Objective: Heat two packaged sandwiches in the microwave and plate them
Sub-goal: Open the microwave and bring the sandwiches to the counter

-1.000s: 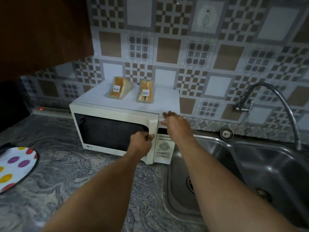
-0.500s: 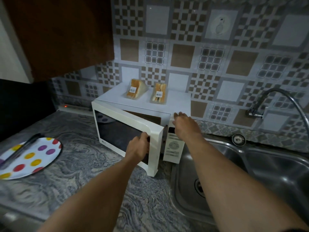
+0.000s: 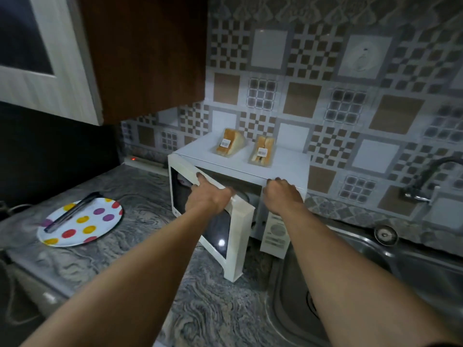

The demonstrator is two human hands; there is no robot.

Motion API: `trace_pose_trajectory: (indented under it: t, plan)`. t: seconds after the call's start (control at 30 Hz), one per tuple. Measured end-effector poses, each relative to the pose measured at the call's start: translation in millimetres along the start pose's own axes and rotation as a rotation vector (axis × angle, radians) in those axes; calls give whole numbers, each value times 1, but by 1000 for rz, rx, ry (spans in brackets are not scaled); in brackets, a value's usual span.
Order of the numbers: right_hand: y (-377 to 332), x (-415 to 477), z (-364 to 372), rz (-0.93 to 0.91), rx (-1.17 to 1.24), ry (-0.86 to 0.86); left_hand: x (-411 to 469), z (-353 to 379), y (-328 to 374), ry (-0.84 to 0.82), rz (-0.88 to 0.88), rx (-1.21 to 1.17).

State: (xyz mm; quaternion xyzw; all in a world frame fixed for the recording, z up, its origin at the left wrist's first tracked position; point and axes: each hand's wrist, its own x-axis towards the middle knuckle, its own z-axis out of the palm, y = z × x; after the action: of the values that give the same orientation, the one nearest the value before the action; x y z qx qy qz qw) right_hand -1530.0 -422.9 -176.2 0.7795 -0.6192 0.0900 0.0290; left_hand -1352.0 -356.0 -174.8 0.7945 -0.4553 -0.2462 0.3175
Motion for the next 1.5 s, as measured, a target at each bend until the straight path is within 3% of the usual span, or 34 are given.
trace_pose_trajectory:
  t: [0.2,0.5,0.8,1.1,1.27,1.5]
  plan:
    - [-29,18,2,-34,18,-46,2,-43,0,-147,-10,221]
    - [-81,39,15,-48,-13,-147,36,-78,-52,-52,-116,395]
    - [-111,51,31,45,-11,-158,85,-104,-76,-146,69,686]
    - [-114,43,23,142,15,-144,138,-103,-80,-193,293,801]
    - [-108,44,10,224,40,-58,148,-89,-53,-86,481,814]
    - [-85,56,-5,283,60,142,160,-64,1,-134,601,711]
